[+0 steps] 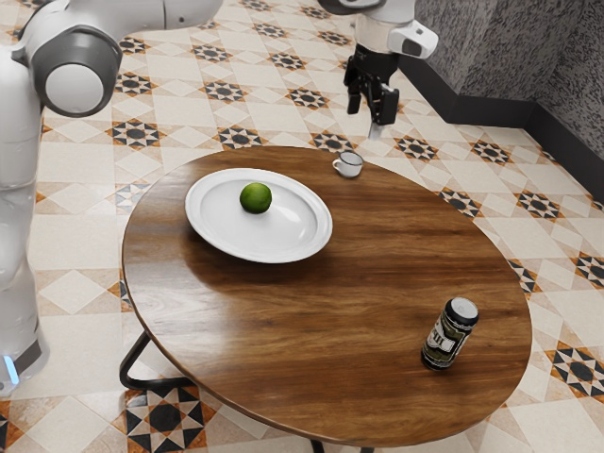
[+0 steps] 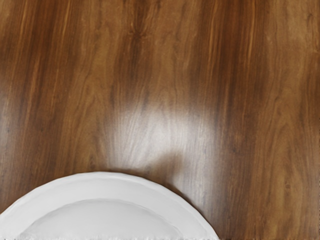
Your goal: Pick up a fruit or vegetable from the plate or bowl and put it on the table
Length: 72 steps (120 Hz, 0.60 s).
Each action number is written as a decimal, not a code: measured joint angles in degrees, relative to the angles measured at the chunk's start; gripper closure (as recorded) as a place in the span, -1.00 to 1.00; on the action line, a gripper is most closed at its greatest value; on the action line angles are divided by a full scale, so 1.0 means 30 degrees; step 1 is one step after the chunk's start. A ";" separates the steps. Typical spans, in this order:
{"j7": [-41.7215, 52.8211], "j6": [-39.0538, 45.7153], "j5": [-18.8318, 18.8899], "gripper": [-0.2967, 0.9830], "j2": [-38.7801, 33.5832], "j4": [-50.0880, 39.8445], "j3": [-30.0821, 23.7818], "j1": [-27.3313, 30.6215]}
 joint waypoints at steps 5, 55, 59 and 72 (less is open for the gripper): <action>-0.0092 -0.0056 -0.0014 -0.54 0.0005 0.0013 0.0009 -0.0022; -0.0801 -0.0248 -0.0097 -0.54 0.0221 0.0029 -0.0183 -0.0206; -0.0846 -0.0248 -0.0095 -0.54 0.0245 0.0019 -0.0185 -0.0251; -0.0976 -0.0253 -0.0109 -0.54 0.0315 -0.0053 -0.0187 -0.0331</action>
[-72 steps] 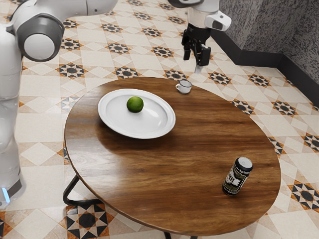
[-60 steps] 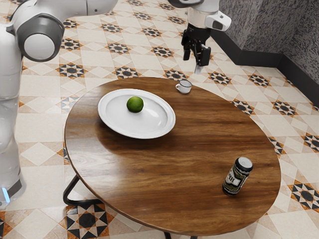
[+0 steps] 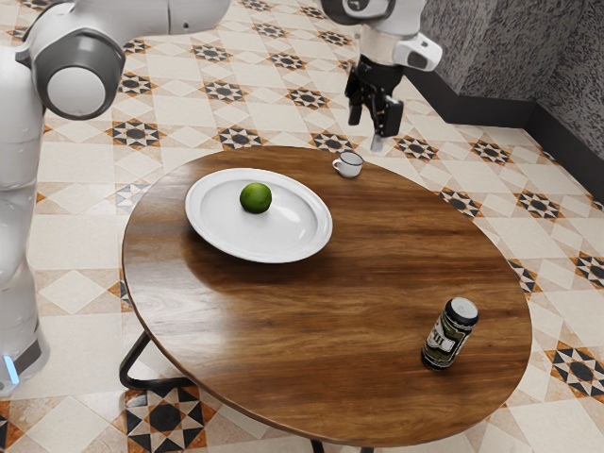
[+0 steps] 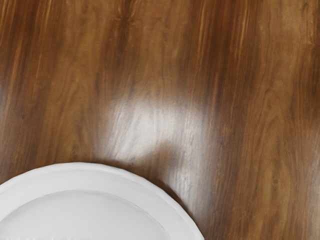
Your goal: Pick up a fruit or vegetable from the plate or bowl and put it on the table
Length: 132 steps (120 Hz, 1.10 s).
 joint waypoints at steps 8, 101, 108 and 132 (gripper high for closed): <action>-0.0068 -0.0013 0.0021 -0.54 0.0169 -0.0060 -0.0004 -0.0086; -0.0498 0.2158 0.0756 -0.54 -0.8464 -1.3272 0.5971 -0.5241; -0.0513 0.2654 0.0879 -0.54 -0.8611 -1.4134 0.5983 -0.5216; -0.0540 0.4683 0.1051 -0.54 -0.8864 -1.6738 0.6471 -0.5163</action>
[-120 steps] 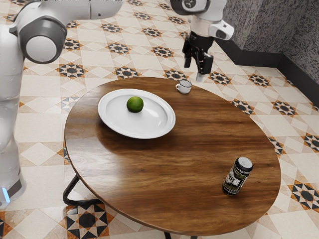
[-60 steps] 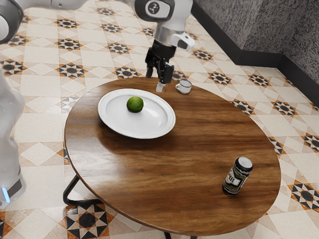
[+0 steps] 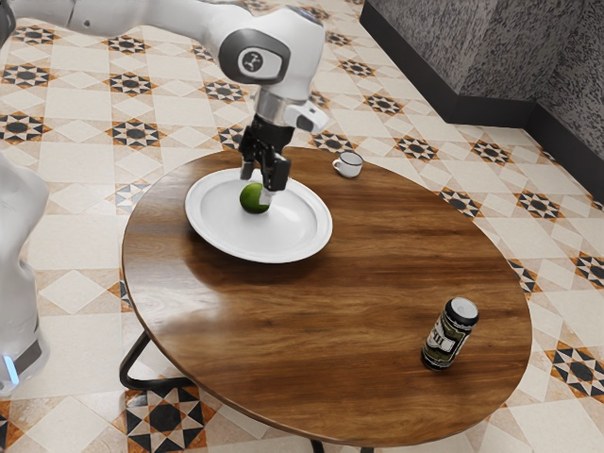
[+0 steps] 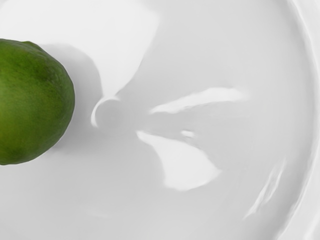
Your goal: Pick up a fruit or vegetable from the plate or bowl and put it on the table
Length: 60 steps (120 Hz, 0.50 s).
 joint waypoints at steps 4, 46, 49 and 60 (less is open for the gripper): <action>0.0001 0.0298 0.0006 -0.54 0.0040 -0.0242 0.0016 -0.0002; 0.0020 0.1853 0.0127 -0.54 -0.0176 -0.1152 0.0745 0.0056; 0.0022 0.1891 0.0189 -0.54 -0.0140 -0.1123 0.0941 0.0065; 0.0031 0.2001 0.0332 -0.54 0.0148 -0.0979 0.1549 0.0083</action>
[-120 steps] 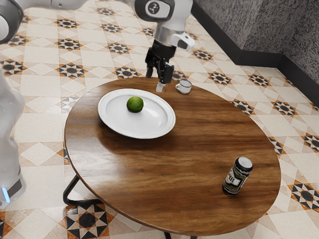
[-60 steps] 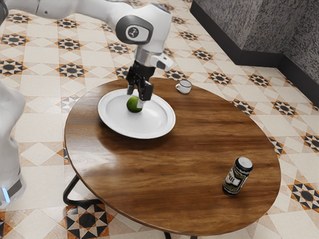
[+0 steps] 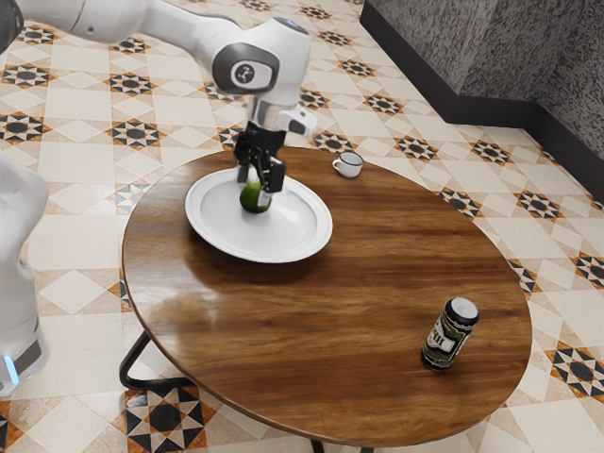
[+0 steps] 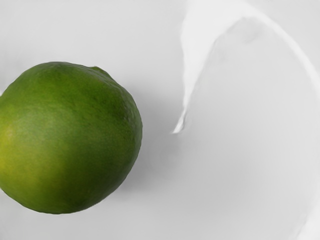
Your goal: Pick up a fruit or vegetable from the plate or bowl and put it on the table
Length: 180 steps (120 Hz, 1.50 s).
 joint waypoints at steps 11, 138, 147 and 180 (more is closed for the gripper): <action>0.0008 0.0067 0.0069 -0.54 0.0248 0.0198 0.0226 0.0004; 0.0049 0.1086 -0.0269 -0.53 0.4407 0.1639 0.1091 -0.0119; 0.0052 0.1206 -0.0309 -0.52 0.4640 0.1657 0.1091 -0.0108; 0.0027 0.1686 -0.0384 -0.07 0.4551 0.1665 0.1087 -0.0077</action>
